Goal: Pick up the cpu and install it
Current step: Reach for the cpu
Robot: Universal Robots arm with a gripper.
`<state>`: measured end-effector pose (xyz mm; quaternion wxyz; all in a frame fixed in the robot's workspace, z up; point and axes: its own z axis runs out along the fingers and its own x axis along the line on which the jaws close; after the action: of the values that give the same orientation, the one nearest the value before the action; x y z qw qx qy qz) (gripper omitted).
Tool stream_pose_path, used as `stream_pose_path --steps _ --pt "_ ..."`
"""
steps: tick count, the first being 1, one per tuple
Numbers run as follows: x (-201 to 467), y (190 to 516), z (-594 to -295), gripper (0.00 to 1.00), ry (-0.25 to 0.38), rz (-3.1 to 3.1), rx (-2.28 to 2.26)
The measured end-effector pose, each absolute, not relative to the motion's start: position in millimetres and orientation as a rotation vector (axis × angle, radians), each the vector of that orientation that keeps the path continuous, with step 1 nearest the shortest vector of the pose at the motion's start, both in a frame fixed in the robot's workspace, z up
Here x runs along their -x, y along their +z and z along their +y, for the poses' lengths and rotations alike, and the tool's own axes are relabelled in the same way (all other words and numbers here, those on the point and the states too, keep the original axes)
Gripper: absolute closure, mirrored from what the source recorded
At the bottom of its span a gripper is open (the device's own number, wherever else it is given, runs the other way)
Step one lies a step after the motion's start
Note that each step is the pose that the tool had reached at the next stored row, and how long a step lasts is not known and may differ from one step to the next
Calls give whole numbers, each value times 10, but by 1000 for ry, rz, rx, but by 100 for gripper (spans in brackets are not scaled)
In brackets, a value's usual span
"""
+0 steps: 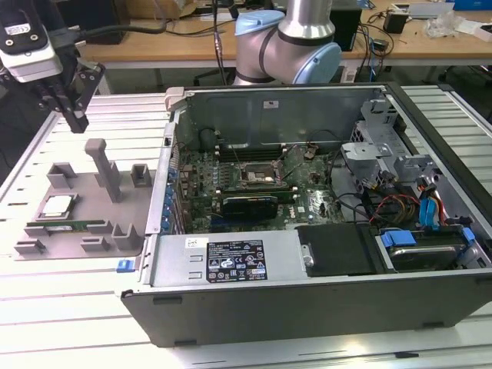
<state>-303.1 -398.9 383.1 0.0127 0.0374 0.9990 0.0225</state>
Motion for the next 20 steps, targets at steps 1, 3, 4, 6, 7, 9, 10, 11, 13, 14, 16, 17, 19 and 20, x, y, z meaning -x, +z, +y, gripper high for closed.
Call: stream_pose_path --steps 1,3,4,6,7,9,10,11,13,14,16,17,19,20 --pt "3061 3824 -3988 89 70 3113 -117" --pt "3096 3816 -3989 89 70 3113 -117" --pt "3123 3810 -3989 89 70 3113 -117" --pt "3155 3804 -3989 89 70 3113 -116" --pt "3168 3801 -3988 89 70 3113 -117" --pt "3212 3791 -3989 89 70 3113 -117" --pt "3227 3787 -3988 89 70 3113 -117" --pt "3240 3784 -3988 89 70 3113 -117" --pt "3298 3768 -3988 89 70 3113 -117" --pt "3334 3753 -3988 89 70 3113 -117" --pt "3363 3730 -3988 89 70 3113 -116" --pt "3383 3712 -3988 89 70 3113 -117" --pt "3427 3656 -3987 89 70 3113 -117" --pt "3442 3634 -3987 89 70 3113 -117"
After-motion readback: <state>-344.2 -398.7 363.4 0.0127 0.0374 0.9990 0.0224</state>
